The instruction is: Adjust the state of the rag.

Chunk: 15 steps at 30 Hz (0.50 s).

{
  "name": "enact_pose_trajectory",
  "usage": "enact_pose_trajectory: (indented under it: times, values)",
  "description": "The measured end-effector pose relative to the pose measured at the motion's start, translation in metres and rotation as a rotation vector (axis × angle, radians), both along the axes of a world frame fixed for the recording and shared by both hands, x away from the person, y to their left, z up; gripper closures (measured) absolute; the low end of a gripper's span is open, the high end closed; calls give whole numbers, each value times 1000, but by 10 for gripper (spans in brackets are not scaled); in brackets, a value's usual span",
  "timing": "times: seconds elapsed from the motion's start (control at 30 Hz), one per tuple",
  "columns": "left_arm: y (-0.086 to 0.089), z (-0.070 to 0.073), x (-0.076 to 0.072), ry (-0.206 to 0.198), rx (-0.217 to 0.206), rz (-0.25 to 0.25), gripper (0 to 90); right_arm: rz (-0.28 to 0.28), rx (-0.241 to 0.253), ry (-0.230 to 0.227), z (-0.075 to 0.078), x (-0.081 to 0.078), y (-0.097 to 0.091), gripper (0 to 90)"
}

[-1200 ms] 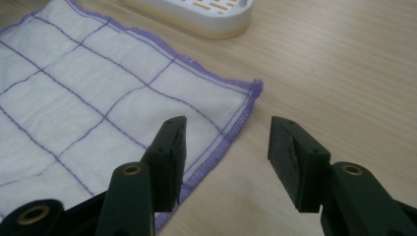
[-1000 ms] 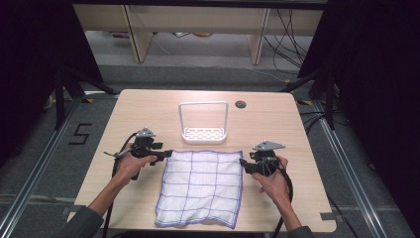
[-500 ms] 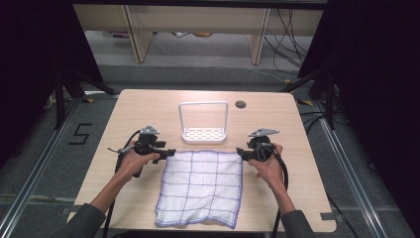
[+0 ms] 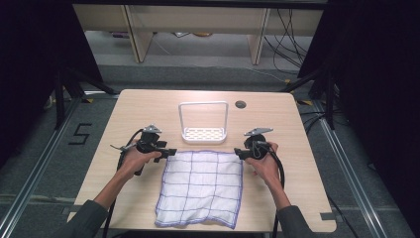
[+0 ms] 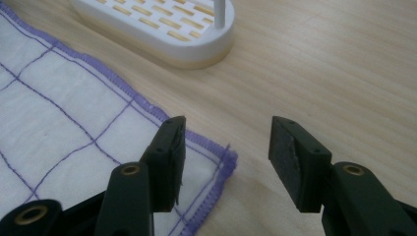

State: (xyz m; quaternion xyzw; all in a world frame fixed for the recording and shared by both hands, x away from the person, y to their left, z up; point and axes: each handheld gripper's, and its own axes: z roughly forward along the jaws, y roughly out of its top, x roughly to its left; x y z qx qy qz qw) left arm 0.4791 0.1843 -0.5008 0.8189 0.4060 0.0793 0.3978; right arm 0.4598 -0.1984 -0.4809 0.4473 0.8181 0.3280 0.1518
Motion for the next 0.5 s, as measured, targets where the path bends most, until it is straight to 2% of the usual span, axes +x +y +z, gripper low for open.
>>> enact_pose_trajectory:
  times: [0.1,0.13,0.2,0.23,0.27,0.3,0.33,0.37,0.43,0.5]
  values:
    - [0,-1,0,9,16,-14,390,-9,16,-18,-5,2,1,492]
    - [-1,-2,0,6,23,-10,393,-14,6,13,-4,1,1,496]
    - [-1,-3,0,2,23,-13,414,-1,-4,-3,-7,2,1,498]
    - [-1,-3,0,9,31,-20,421,-12,5,28,-5,0,2,498]
    - [-1,-3,0,5,42,-19,431,-12,11,12,-7,1,3,499]
    - [-1,-4,-1,5,47,-22,439,-7,2,23,-6,1,2,498]
    - [-2,-5,0,0,36,-28,453,2,-16,15,-8,1,2,499]
    - [-2,-5,-1,5,55,-39,467,-7,-8,35,-8,1,3,500]
    - [-4,-7,-1,-3,56,-54,492,-6,-14,47,-10,1,4,503]
    - [-6,-9,-2,-1,71,-65,521,-12,-7,43,-13,1,5,506]
